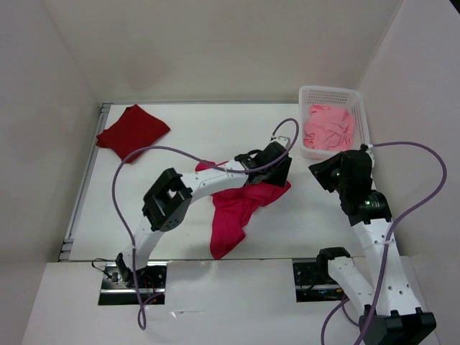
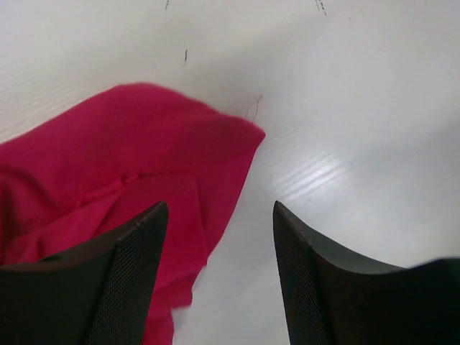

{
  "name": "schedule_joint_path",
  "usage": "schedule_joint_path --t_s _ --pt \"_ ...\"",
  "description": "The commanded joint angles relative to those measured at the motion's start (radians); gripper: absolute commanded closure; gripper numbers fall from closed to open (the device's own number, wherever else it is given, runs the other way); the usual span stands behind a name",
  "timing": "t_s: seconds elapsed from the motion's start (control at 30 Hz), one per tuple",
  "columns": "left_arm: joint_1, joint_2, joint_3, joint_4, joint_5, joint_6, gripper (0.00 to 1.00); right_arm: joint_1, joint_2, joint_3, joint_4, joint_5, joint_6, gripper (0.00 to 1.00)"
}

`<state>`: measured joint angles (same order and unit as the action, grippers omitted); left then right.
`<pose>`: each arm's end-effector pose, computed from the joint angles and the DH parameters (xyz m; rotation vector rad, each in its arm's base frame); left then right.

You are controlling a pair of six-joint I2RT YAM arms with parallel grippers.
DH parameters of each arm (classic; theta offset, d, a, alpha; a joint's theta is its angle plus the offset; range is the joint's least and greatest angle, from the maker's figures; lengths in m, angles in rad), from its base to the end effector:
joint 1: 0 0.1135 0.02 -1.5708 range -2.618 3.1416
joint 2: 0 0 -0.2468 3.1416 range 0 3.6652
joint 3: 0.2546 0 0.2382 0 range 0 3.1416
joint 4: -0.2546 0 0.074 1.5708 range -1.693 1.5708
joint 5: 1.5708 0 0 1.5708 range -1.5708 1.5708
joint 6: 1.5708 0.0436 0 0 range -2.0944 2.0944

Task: Fold and stack the t-shirts
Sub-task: Flatten out the tshirt

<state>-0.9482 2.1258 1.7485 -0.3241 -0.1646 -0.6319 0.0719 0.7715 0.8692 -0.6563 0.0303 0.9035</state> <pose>0.2833 -0.3824 0.2186 0.2804 2.3282 -0.6369 0.1660 0.0106 0.3054 0.8963 1.9847 0.5364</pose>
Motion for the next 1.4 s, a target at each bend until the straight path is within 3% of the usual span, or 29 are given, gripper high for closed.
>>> schedule_joint_path --t_s 0.0,0.2,0.53,0.73,0.83,1.03,1.17,1.3,1.37 --pt "-0.017 0.112 0.126 -0.041 -0.042 0.072 0.32 -0.004 -0.030 0.076 -0.058 -0.023 0.043 0.71" --pt "-0.027 0.249 0.267 -0.084 -0.055 0.106 0.30 -0.004 -0.040 0.154 -0.071 -0.027 0.043 0.64" --pt "-0.060 0.379 0.377 -0.153 -0.039 0.141 0.32 -0.004 -0.069 0.143 -0.034 -0.070 0.072 0.64" --pt "-0.060 0.342 0.323 -0.115 -0.085 0.141 0.76 -0.004 -0.069 0.113 -0.011 -0.082 0.072 0.64" --pt "-0.038 0.264 0.292 -0.115 -0.053 0.110 0.88 -0.004 -0.069 0.113 -0.011 -0.073 0.061 0.63" --pt "0.125 -0.136 -0.025 0.022 0.130 0.012 0.91 -0.004 -0.078 0.119 -0.005 -0.021 0.021 0.61" --pt "0.234 -0.413 -0.141 0.007 0.177 0.012 0.93 0.019 -0.078 0.007 0.089 -0.128 0.044 0.61" --pt "0.354 -0.576 -0.222 -0.038 0.267 0.003 0.93 0.083 0.099 -0.105 0.196 -0.323 0.008 0.69" --pt "0.414 -0.662 -0.268 -0.050 0.310 0.003 0.93 0.197 0.172 -0.092 0.222 -0.296 -0.014 0.77"
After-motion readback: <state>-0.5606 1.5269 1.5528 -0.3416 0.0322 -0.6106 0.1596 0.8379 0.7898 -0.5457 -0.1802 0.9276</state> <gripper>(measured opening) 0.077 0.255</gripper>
